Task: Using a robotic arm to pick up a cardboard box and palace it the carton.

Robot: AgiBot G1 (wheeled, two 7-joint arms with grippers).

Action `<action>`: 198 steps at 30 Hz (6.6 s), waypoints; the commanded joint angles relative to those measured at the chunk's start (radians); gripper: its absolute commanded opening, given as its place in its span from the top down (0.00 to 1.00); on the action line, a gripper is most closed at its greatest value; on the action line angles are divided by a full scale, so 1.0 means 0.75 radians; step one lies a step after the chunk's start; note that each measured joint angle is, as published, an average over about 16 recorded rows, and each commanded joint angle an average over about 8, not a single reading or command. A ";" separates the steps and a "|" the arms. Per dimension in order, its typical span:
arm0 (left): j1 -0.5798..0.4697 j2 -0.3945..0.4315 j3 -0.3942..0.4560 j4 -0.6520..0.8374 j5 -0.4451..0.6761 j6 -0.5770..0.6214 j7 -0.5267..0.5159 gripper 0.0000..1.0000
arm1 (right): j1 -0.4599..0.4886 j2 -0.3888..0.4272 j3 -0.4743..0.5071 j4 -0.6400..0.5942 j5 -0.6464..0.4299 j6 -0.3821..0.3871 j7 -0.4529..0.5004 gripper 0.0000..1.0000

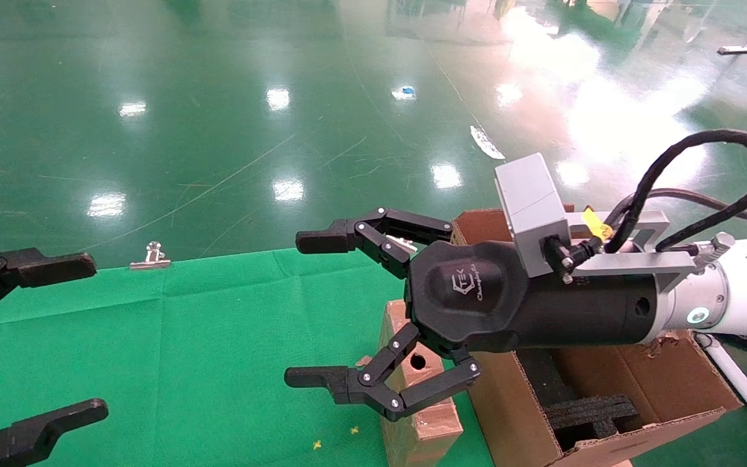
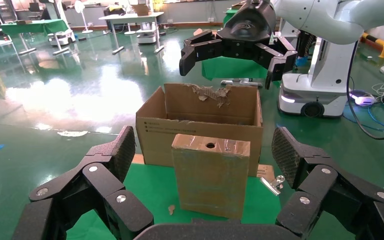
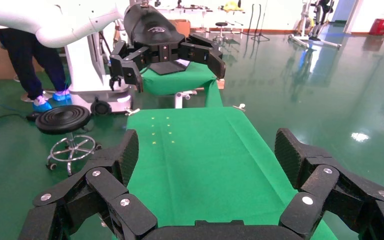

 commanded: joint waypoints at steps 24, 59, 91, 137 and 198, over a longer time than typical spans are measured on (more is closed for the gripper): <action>-0.001 0.000 0.001 0.001 -0.001 0.000 0.001 0.00 | 0.101 -0.027 -0.148 0.085 -0.265 -0.006 0.111 0.00; -0.002 -0.001 0.005 0.001 -0.003 -0.001 0.003 0.00 | 1.281 -0.263 -1.402 0.094 -0.865 -0.114 0.513 0.00; -0.002 -0.003 0.008 0.001 -0.005 -0.002 0.004 0.00 | 1.547 -0.313 -1.866 -0.005 -0.750 -0.047 1.414 0.00; -0.003 -0.004 0.012 0.001 -0.008 -0.004 0.006 1.00 | 1.392 -0.324 -1.961 -0.013 -0.814 0.082 1.657 1.00; -0.004 -0.007 0.017 0.001 -0.011 -0.006 0.009 0.00 | 1.505 0.115 -1.876 -0.796 -1.115 0.115 1.256 1.00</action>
